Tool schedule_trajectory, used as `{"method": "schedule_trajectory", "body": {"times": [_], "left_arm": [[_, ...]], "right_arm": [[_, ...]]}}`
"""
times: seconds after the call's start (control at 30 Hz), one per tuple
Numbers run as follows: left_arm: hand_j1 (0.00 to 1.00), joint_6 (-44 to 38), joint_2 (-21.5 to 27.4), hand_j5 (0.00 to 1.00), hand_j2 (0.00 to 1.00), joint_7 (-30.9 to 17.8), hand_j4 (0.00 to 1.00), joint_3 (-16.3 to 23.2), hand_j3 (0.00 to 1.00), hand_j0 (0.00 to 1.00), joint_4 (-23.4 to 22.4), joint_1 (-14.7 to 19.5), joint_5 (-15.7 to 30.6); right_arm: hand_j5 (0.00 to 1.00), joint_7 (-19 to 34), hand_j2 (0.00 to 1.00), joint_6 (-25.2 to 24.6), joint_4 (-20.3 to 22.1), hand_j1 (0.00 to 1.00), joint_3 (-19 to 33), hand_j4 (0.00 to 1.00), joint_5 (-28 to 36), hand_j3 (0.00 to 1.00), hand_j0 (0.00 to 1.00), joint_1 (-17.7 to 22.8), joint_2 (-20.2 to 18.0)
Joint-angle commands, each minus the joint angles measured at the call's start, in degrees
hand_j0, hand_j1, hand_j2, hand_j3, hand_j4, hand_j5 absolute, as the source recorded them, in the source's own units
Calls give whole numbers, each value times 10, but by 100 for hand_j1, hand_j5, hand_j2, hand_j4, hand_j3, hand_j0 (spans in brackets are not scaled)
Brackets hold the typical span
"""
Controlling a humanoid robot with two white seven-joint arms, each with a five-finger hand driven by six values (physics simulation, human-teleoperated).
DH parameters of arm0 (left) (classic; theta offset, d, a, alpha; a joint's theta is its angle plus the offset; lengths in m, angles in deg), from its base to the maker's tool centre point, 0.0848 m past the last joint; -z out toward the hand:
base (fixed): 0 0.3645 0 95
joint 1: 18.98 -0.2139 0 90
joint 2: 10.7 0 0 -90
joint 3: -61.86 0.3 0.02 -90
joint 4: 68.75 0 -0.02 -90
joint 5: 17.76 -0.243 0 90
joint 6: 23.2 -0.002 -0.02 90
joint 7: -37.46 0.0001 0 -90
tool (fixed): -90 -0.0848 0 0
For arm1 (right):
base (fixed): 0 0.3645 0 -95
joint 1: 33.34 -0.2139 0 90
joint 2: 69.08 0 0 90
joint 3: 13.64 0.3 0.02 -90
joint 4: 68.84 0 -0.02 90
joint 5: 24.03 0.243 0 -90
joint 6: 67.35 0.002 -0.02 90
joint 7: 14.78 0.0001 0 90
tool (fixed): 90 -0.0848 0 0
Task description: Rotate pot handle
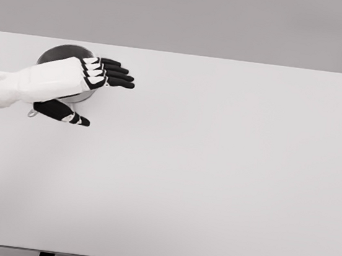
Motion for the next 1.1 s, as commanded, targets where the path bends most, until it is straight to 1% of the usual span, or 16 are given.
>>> {"method": "schedule_trajectory", "body": {"times": [0.0, 0.27, 0.33, 0.37, 0.4, 0.47, 0.53, 0.6, 0.63, 0.67, 0.7, 0.77, 0.8, 0.97, 1.03, 1.07], "left_arm": [[100, -1, 2, 100, 100, 0, 100, 13, 100, 100, 0, 0, 4], [100, -1, -5, 100, 100, 0, 100, 12, 100, 100, 0, -1, -2], [100, -1, -14, 100, 100, 1, 100, 9, 100, 100, 0, 3, -18], [100, -1, -24, 100, 100, 11, 100, 2, 100, 100, 0, 3, -24], [100, -1, -46, 100, 100, 36, 100, 1, 100, 100, 1, 0, -23], [100, -1, -49, 100, 100, 91, 100, -3, 100, 100, 0, -14, -24], [100, -58, -41, 100, 100, 100, 100, -21, 100, 100, 0, -20, -26], [100, -126, -42, 100, 100, 104, 100, -22, 100, 100, 0, -20, -35], [100, -150, -41, 100, 100, 109, 100, -23, 100, 100, 0, -21, -60], [100, -182, -37, 100, 100, 136, 100, -22, 100, 100, 0, -23, -96], [100, -198, -33, 100, 100, 160, 100, -21, 100, 100, 0, -34, -105], [100, -211, -9, 100, 100, 159, 100, -18, 100, 100, 0, -45, -105], [100, -220, -8, 100, 100, 160, 100, -17, 100, 100, 0, -57, -107], [100, -246, -11, 100, 100, 159, 100, -13, 100, 100, -1, -77, -117], [100, -290, -29, 100, 100, 160, 100, -12, 100, 100, -1, -80, -143], [100, -293, -37, 100, 100, 160, 100, -12, 100, 100, -1, -82, -149]], "right_arm": [[100, 0, 100, 0, -3, 100, 1, 100, 1, 100, 100, 0, 0], [100, 0, 100, 0, -4, 100, 1, 100, 1, 100, 100, 5, 0], [100, 0, 100, 0, -4, 100, 1, 100, 1, 100, 100, 5, 0], [100, 0, 100, 0, -4, 100, 1, 100, 1, 100, 100, 5, 0], [100, 0, 100, 0, -5, 100, 2, 100, 1, 100, 100, 5, 0], [100, 0, 100, 0, -4, 100, 1, 100, 1, 100, 100, 5, 0], [100, 0, 100, 0, -4, 100, 1, 100, 1, 100, 100, 5, 0], [100, 0, 100, 0, -4, 100, 2, 100, 1, 100, 100, 4, 0], [100, 0, 100, 0, -4, 100, 1, 100, 1, 100, 100, 5, 0], [100, 0, 100, 0, -5, 100, 2, 100, 1, 100, 100, 5, 0], [100, 0, 100, 0, -4, 100, 2, 100, 0, 100, 100, 4, 0], [100, 0, 100, 0, -4, 100, 2, 100, 1, 100, 100, 5, 0], [100, 0, 100, 0, -4, 100, 1, 100, 1, 100, 100, 5, 0], [100, 0, 100, 0, -4, 100, 1, 100, 1, 100, 100, 5, 0], [100, 0, 100, 0, -5, 100, 1, 100, 1, 100, 100, 5, 0], [100, 0, 100, 0, -4, 100, 1, 100, 1, 100, 100, 5, 0]]}}
